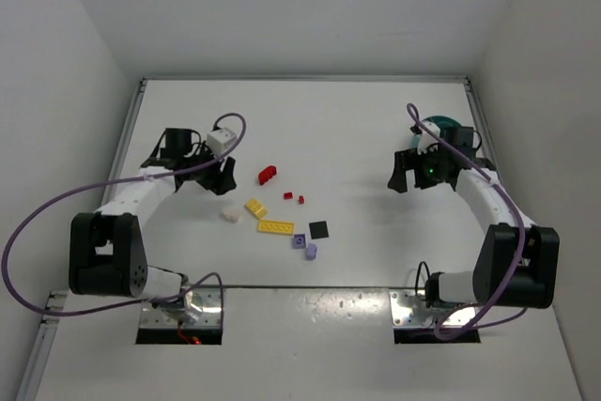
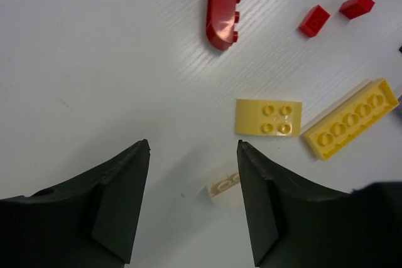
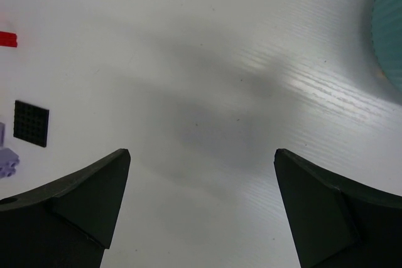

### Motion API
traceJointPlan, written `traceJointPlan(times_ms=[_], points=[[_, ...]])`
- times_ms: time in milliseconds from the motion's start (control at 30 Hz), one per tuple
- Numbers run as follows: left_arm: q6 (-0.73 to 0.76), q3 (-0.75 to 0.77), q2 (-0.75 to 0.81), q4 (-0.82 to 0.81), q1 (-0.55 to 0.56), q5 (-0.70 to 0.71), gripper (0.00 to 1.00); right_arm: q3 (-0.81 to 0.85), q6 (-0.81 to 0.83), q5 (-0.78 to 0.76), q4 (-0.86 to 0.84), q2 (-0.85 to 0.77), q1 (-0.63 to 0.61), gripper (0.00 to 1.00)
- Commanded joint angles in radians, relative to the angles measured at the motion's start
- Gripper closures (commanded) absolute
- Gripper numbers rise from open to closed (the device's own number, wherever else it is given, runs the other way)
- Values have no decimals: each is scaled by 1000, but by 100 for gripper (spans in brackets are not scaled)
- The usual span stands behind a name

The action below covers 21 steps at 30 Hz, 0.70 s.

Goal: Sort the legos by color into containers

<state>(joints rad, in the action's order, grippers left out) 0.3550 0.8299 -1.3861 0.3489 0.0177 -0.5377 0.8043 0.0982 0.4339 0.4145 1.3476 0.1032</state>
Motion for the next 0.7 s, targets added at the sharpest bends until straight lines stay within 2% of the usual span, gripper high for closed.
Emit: traceJointPlan(times_ms=[0, 167, 300, 667], points=[[29, 17, -2, -82, 60, -27, 37, 45, -40, 37, -46, -1, 6, 1], [-8, 44, -53, -145, 139, -13, 37, 85, -61, 11, -69, 8, -3, 1], [-8, 64, -148, -145, 214, 5, 44, 159, -61, 80, -43, 59, -3, 3], [-60, 89, -254, -223, 341, 183, 47, 226, -52, 111, 1, 134, -3, 3]])
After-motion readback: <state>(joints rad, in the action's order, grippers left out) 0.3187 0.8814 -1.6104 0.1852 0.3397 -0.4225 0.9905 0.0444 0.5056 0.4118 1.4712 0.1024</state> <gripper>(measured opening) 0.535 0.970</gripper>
